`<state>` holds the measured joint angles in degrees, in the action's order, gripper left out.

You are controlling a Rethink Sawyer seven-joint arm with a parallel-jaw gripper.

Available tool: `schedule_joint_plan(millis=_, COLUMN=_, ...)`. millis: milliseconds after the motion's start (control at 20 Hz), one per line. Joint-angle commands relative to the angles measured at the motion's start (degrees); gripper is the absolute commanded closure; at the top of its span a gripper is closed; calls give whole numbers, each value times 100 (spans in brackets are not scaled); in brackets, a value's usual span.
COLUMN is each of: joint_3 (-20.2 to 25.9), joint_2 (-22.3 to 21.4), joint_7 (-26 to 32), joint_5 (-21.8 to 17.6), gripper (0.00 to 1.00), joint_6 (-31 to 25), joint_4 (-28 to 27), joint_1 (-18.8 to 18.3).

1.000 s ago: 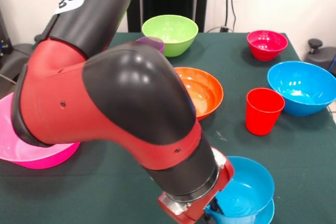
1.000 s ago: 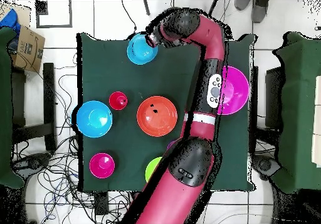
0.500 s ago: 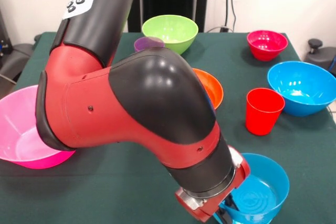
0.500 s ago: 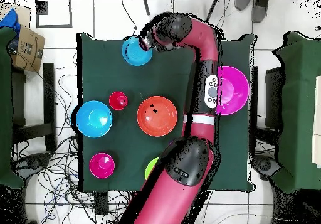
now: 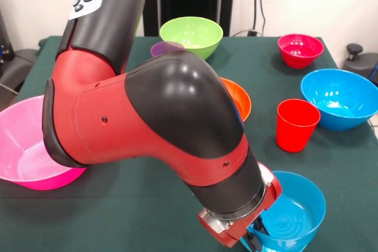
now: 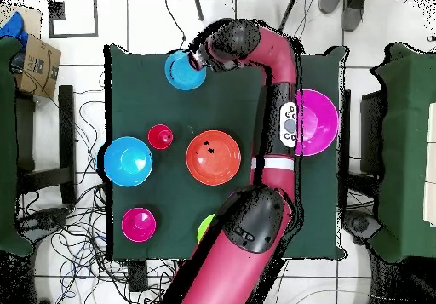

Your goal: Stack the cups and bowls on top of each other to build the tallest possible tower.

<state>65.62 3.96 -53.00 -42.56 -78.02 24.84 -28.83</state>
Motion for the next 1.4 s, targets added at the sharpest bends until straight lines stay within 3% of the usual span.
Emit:
schedule_joint_plan(millis=50, joint_3=-700, joint_2=-1, joint_7=-714, joint_5=34, gripper=100, joint_6=236, joint_4=428, joint_1=87)
schedule_joint_plan(millis=750, joint_3=-1249, joint_2=-179, joint_7=-647, joint_5=503, gripper=100, joint_6=375, joint_4=813, joint_1=9)
schedule_joint_plan(millis=800, joint_3=-1342, joint_2=-193, joint_7=-625, joint_5=509, gripper=0, joint_6=213, joint_4=772, joint_1=48)
schedule_joint_plan(millis=950, joint_3=-1358, joint_2=-229, joint_7=-372, joint_5=534, gripper=0, joint_6=305, joint_4=902, joint_1=-2)
schedule_joint_plan(millis=1400, joint_3=-1560, joint_2=-244, joint_7=-337, joint_5=604, gripper=0, joint_6=258, joint_4=824, joint_1=68)
